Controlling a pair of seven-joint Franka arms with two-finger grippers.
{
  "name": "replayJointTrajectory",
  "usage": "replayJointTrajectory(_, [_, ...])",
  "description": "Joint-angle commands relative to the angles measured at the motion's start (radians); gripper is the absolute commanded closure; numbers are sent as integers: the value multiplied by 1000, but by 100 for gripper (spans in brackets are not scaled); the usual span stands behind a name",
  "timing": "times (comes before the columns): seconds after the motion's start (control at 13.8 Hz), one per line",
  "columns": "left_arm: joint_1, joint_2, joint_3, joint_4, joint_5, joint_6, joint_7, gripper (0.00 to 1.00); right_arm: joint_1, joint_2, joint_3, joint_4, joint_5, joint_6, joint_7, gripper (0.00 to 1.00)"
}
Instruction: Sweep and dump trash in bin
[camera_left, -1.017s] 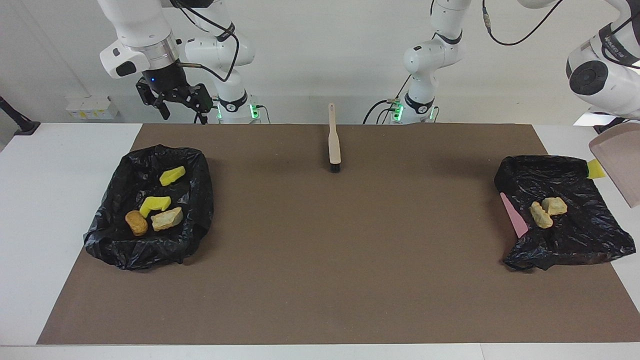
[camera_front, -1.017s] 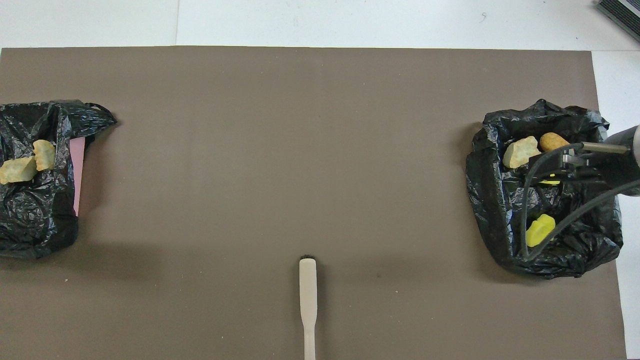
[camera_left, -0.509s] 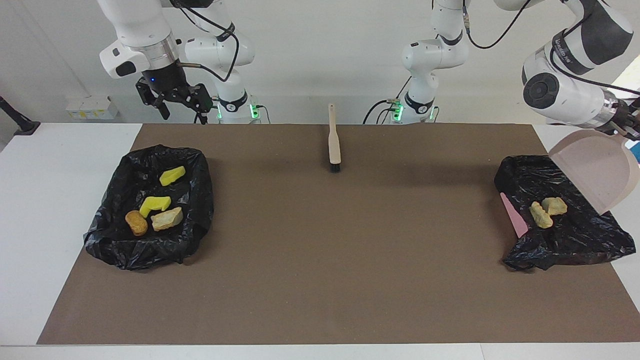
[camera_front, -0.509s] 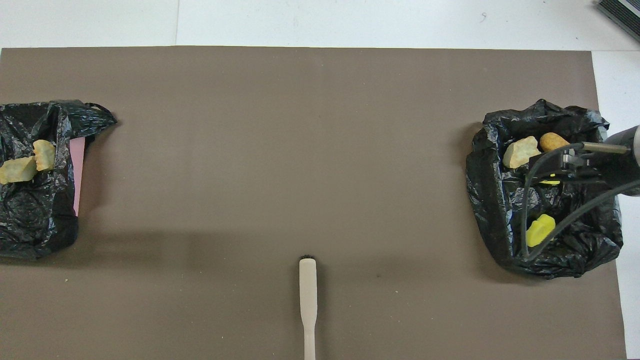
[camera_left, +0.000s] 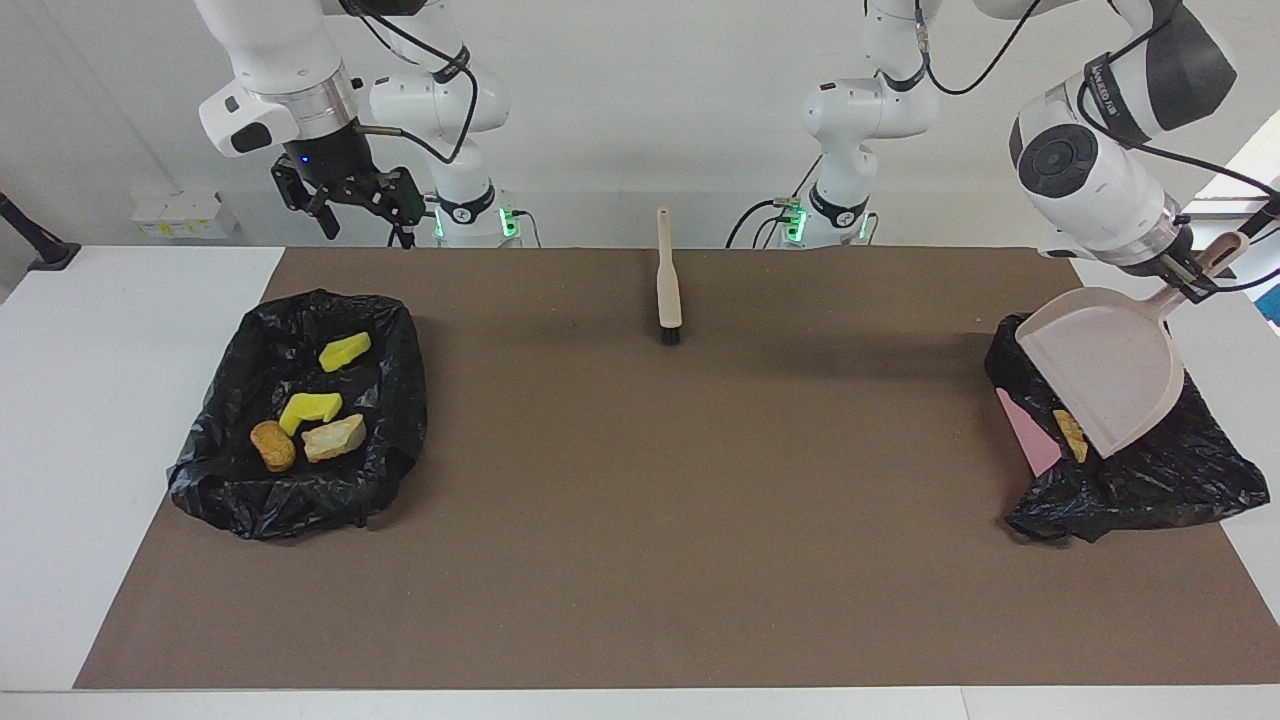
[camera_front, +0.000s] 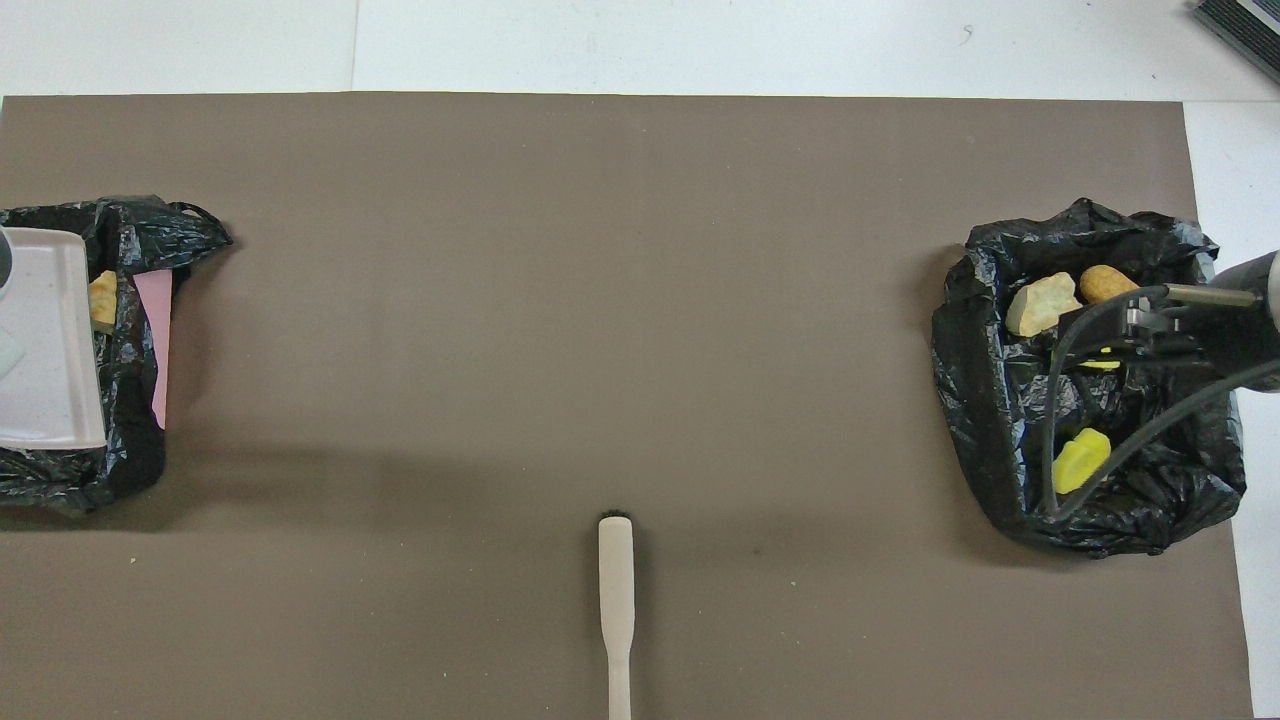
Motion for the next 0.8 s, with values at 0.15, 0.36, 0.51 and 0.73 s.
replayJointTrajectory(0.15, [-76, 5, 7, 57, -27, 0, -4, 100, -11, -4, -2, 1, 23, -14, -34, 0])
replayJointTrajectory(0.36, [-75, 8, 10, 71, -209, 18, -13, 100, -11, -4, -2, 1, 23, -14, -34, 0])
replayJointTrajectory(0.51, [-73, 6, 7, 61, -335, 20, -13, 100, -11, -2, -2, 1, 23, -14, -34, 0])
replayJointTrajectory(0.73, [-78, -16, 7, 13, -484, 3, -12, 100, -11, -4, -1, 1, 23, -14, -36, 0])
